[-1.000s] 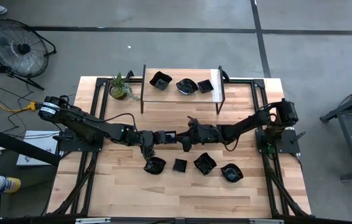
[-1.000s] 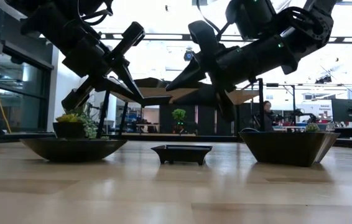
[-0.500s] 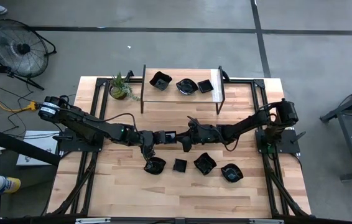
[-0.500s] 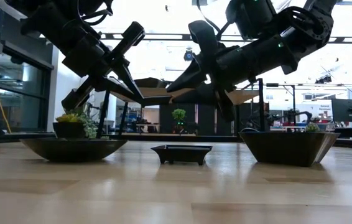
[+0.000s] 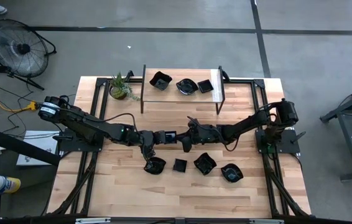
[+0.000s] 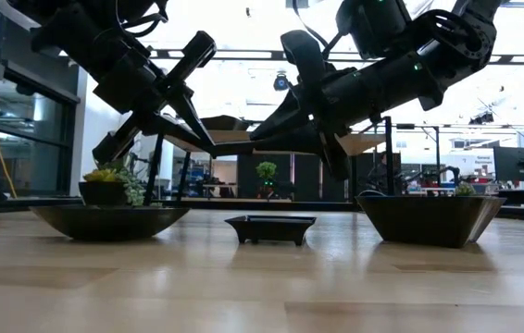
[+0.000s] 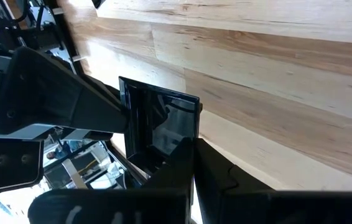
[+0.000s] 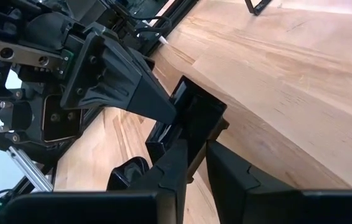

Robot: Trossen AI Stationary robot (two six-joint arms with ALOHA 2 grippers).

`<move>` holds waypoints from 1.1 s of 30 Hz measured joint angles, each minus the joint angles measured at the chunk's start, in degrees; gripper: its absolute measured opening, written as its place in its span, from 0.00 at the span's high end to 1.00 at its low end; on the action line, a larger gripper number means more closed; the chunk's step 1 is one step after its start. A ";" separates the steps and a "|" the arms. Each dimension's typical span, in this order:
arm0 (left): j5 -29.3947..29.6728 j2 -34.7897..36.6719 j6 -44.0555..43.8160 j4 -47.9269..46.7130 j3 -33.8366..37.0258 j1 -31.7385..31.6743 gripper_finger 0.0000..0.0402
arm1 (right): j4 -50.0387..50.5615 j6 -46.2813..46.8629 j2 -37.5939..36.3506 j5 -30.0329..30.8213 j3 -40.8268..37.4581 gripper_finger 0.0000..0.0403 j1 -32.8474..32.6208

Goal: Pick & Place Mini shaped plates
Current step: Stack the black square plate on top of the black square plate on the shelf

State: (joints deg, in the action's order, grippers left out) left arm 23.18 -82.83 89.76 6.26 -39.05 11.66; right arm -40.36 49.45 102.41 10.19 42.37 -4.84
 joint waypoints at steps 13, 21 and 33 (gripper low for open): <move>0.07 0.00 0.00 0.02 0.00 0.00 1.00 | 0.15 -1.72 0.00 -0.43 -0.02 0.99 0.02; -0.22 0.00 0.00 0.04 0.00 0.02 1.00 | 0.07 -1.75 0.00 -1.14 -0.02 1.00 0.06; 1.08 0.10 -0.22 0.21 0.00 0.02 0.74 | -0.37 -1.44 -0.05 -4.91 -0.04 1.00 1.60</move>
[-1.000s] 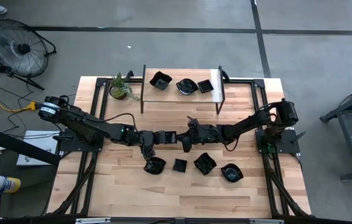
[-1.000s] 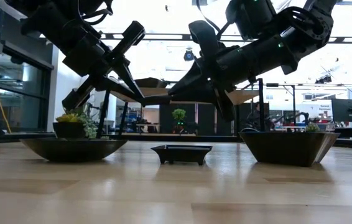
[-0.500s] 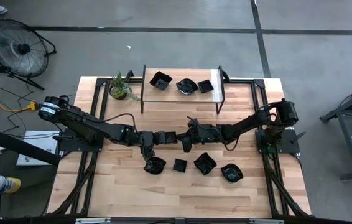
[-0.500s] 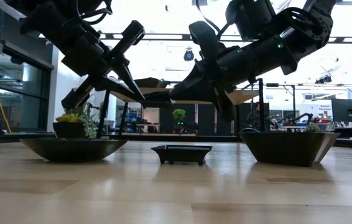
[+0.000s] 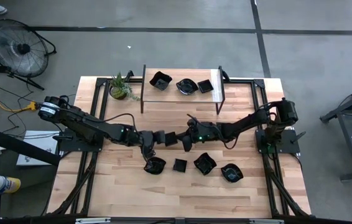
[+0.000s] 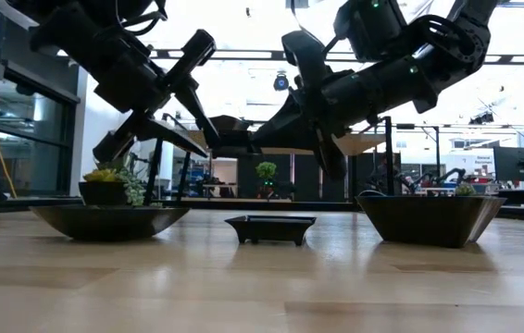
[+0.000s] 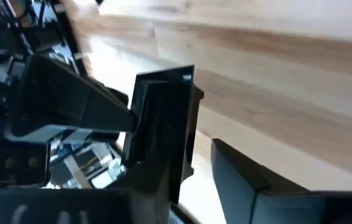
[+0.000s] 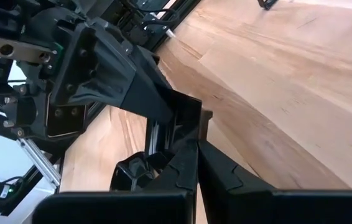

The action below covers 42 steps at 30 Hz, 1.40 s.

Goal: Pick & Place Mini shaped plates
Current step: Stack the black square plate on top of the black square plate on the shelf

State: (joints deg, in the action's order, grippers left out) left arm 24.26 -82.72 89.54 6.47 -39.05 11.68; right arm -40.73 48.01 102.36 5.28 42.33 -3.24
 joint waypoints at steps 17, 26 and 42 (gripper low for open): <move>10.26 8.50 -5.93 -8.47 0.02 4.47 0.66 | 12.24 -0.88 -10.87 -1.50 0.05 1.00 2.90; 6.63 16.66 -19.81 -18.62 0.00 4.46 0.66 | 28.68 -4.15 -24.55 3.06 0.04 1.00 2.81; -2.55 30.14 -29.31 -23.33 4.85 4.46 0.66 | 45.68 -7.82 -43.55 3.23 0.04 1.00 8.20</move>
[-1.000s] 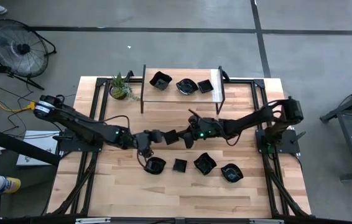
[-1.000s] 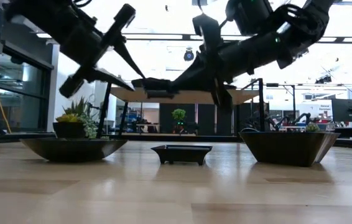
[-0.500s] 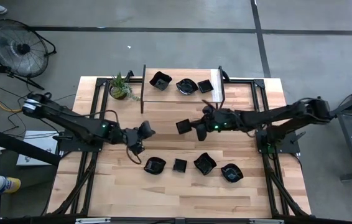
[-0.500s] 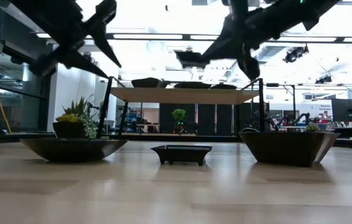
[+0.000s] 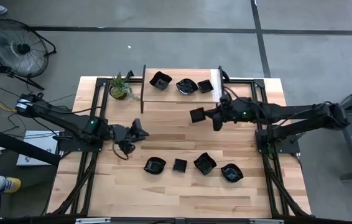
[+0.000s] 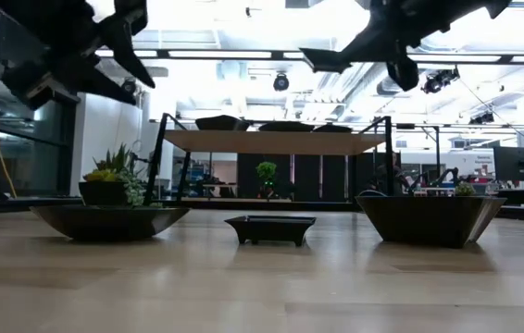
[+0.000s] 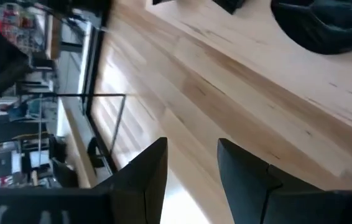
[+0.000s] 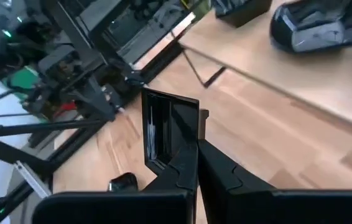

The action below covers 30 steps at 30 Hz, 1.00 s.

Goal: Pick & Place Mini shaped plates
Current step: Stack the black square plate on top of the black square plate on the shelf

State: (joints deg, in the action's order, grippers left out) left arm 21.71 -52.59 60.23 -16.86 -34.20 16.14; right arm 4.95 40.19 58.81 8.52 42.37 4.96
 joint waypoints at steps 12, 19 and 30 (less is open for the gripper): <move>-1.76 9.36 -0.19 10.39 7.68 -0.01 0.66 | 11.68 -4.87 -4.05 -3.70 3.64 1.00 8.56; -1.83 10.24 -0.53 9.57 7.85 0.00 0.66 | 27.14 -10.09 -2.87 -7.90 18.08 1.00 16.02; -2.92 11.19 -0.64 9.82 7.74 0.00 0.66 | 45.02 -16.52 7.52 -19.23 32.97 1.00 32.98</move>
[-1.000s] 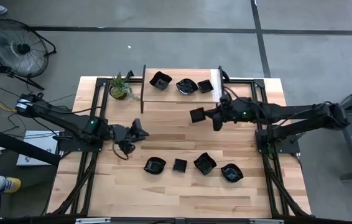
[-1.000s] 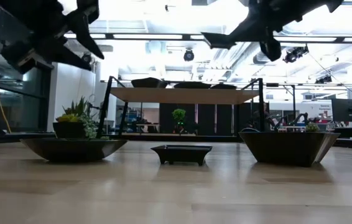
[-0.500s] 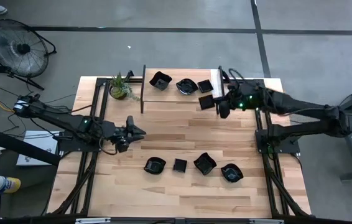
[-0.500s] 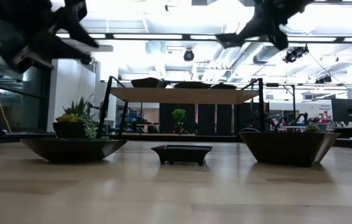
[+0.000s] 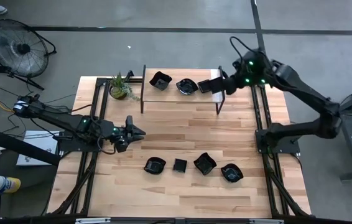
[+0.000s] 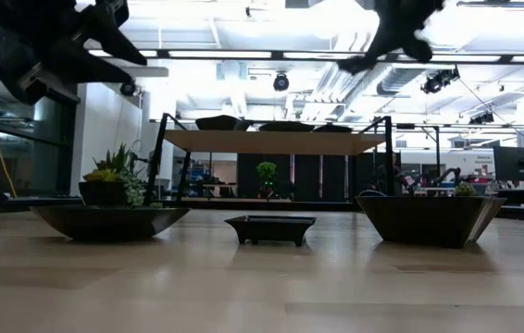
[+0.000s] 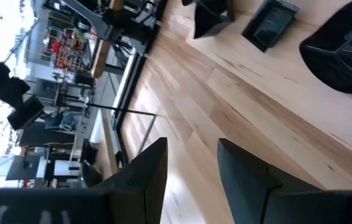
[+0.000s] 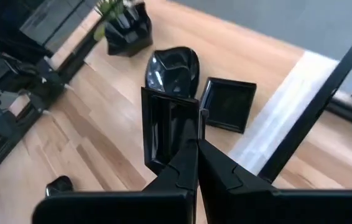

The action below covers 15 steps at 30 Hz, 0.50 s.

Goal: Pick & Place Mini shaped plates
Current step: Stack the black square plate on top of the black square plate on the shelf

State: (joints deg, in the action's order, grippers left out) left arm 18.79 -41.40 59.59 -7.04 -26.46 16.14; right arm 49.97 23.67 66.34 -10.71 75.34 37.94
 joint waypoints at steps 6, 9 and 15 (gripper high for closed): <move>-0.35 -0.01 -0.99 -0.62 0.00 0.00 0.66 | -0.60 -2.49 8.65 -11.34 0.08 1.00 7.39; -0.35 -0.01 -1.20 -0.60 0.00 0.00 0.66 | -1.87 -3.45 12.63 -14.42 0.01 1.00 9.94; -0.36 -0.01 -1.88 -1.41 0.01 0.00 0.66 | -5.91 -4.72 18.34 -20.47 0.01 1.00 13.29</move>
State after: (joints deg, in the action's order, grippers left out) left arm 18.43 -41.41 57.71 -8.45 -26.45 16.14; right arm 44.06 18.94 84.68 -31.18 75.35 51.22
